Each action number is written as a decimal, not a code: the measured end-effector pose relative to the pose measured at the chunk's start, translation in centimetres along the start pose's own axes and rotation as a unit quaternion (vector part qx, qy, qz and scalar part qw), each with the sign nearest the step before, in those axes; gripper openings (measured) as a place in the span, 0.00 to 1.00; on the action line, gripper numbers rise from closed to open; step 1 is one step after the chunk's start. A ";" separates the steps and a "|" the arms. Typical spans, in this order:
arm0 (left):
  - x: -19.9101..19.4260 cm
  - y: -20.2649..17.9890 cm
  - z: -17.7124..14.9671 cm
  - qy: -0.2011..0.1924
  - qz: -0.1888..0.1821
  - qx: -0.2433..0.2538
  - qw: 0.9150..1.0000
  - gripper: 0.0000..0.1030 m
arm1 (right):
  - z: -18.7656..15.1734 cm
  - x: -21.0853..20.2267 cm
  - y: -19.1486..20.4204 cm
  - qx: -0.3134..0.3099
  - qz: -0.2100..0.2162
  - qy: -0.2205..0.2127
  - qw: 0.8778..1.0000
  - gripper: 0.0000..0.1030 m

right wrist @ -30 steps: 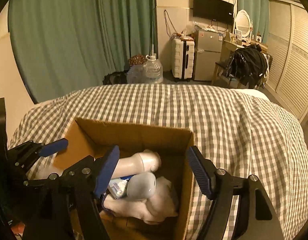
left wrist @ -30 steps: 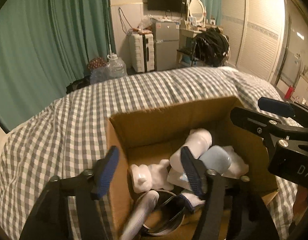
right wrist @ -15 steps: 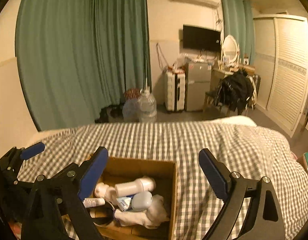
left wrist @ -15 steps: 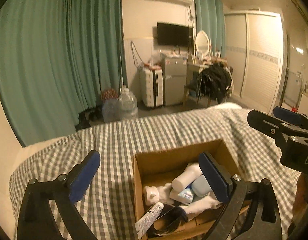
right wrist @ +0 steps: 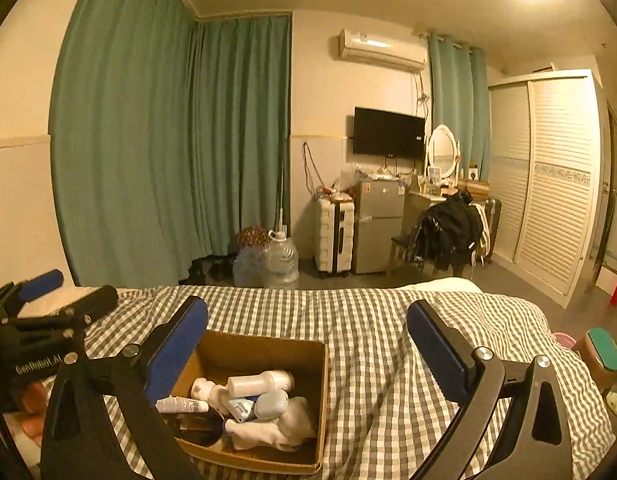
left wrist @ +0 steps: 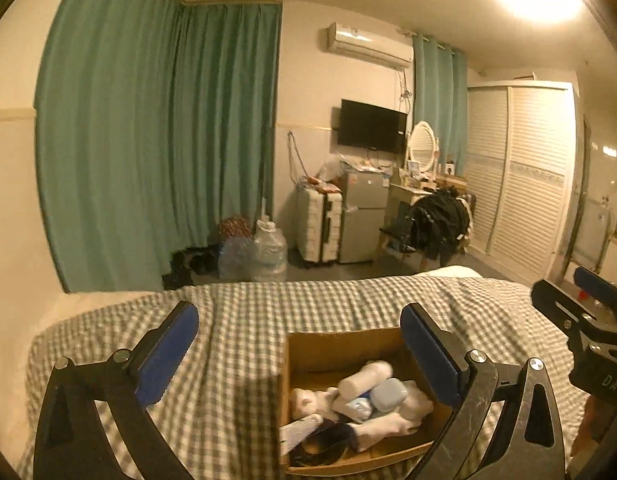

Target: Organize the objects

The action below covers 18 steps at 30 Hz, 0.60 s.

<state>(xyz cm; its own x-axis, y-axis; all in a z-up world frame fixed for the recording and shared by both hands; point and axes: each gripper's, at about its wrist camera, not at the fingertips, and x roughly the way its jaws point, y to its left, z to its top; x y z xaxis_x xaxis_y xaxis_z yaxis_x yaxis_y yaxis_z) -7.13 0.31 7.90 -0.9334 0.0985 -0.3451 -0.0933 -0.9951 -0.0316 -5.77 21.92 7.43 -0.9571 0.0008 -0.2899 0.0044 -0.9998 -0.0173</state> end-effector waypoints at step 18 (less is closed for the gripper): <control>-1.5 0.3 -4.4 -0.012 0.017 0.033 0.999 1.00 | -5.3 1.0 0.5 -0.018 -0.010 0.012 1.000 0.98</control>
<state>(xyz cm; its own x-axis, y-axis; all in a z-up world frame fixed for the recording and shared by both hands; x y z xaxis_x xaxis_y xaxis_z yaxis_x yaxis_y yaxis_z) -4.25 -0.15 4.29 -0.9441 0.0661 -0.3230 -0.0838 -0.9956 0.0412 -5.22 21.54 2.00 -0.9500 0.0225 -0.3114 -0.0045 -0.9983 -0.0587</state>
